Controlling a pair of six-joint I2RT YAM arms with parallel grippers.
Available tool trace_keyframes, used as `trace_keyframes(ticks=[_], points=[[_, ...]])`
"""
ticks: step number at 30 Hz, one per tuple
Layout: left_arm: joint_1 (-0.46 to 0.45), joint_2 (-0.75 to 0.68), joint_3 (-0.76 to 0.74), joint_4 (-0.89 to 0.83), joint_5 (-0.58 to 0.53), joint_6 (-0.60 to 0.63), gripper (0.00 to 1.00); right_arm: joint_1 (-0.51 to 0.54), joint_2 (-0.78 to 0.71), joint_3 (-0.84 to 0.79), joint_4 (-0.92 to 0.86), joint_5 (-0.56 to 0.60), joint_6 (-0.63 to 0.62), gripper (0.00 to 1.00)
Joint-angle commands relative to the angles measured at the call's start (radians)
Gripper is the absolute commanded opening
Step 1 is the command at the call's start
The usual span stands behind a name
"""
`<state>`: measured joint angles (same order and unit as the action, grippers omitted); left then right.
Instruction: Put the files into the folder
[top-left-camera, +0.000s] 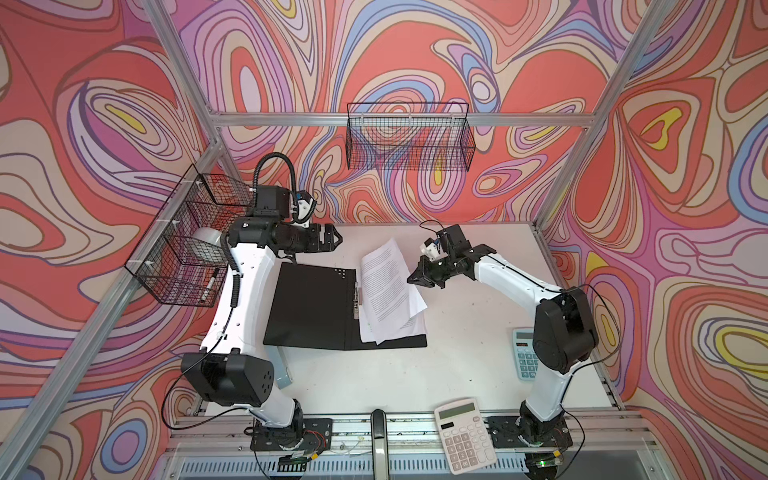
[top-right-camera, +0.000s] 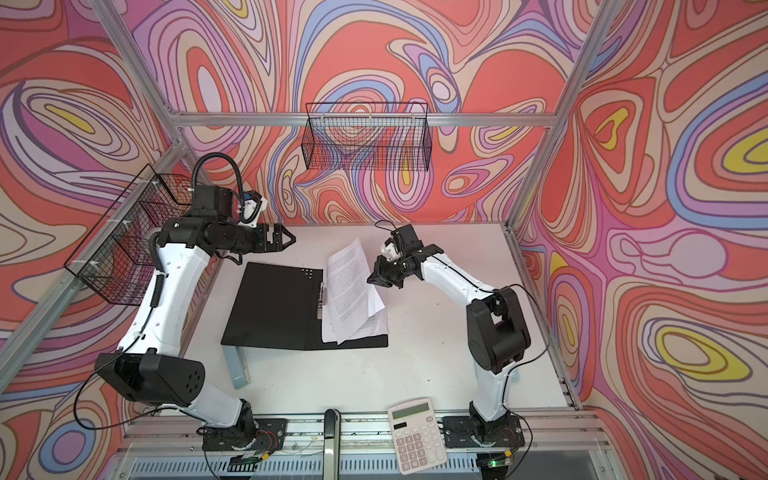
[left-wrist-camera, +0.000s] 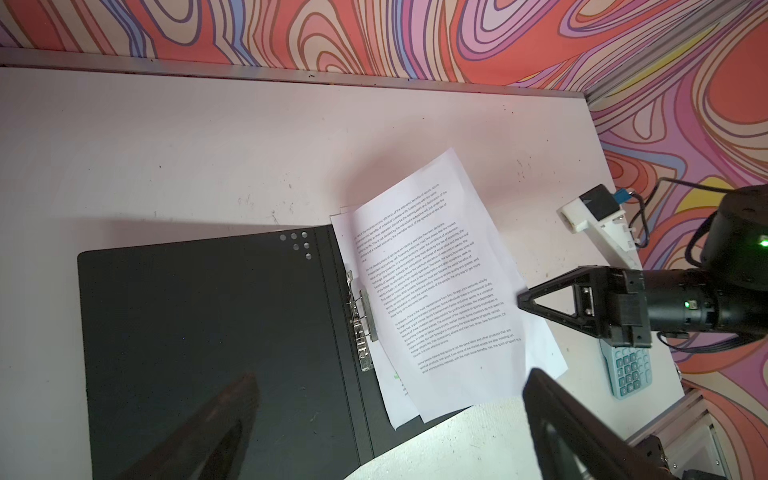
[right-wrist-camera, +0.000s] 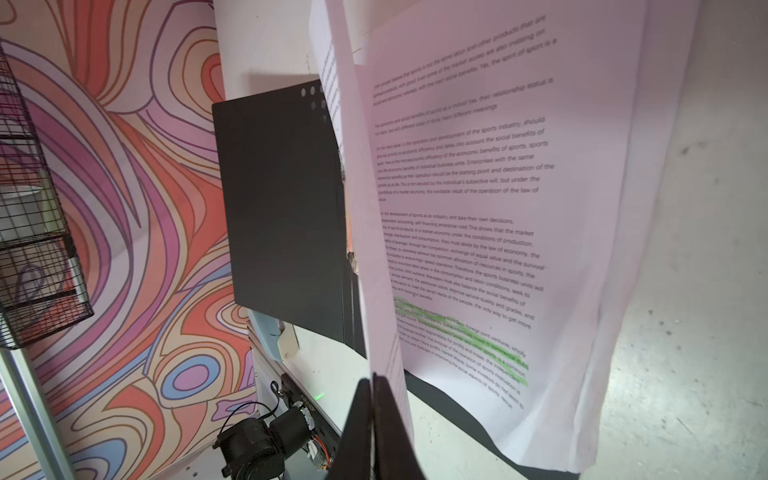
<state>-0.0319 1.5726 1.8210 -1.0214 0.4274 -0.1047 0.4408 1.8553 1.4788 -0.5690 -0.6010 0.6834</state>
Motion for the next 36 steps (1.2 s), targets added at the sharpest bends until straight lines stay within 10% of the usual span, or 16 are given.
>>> trace_keyframes(ticks=[1,8,28,36], points=[[0.001,0.013,-0.021,-0.009,0.023,0.013,1.0,-0.002,0.019,-0.034,0.042,0.078,0.036,0.0],[0.001,0.029,-0.046,-0.008,0.051,0.004,1.0,-0.002,-0.025,-0.133,0.012,0.205,0.059,0.0],[0.001,0.084,-0.065,0.003,0.112,-0.021,1.0,0.001,0.085,-0.159,0.085,0.112,0.095,0.01],[0.0,0.093,-0.089,0.03,0.121,-0.027,1.0,0.002,0.069,-0.151,-0.027,0.176,0.045,0.26]])
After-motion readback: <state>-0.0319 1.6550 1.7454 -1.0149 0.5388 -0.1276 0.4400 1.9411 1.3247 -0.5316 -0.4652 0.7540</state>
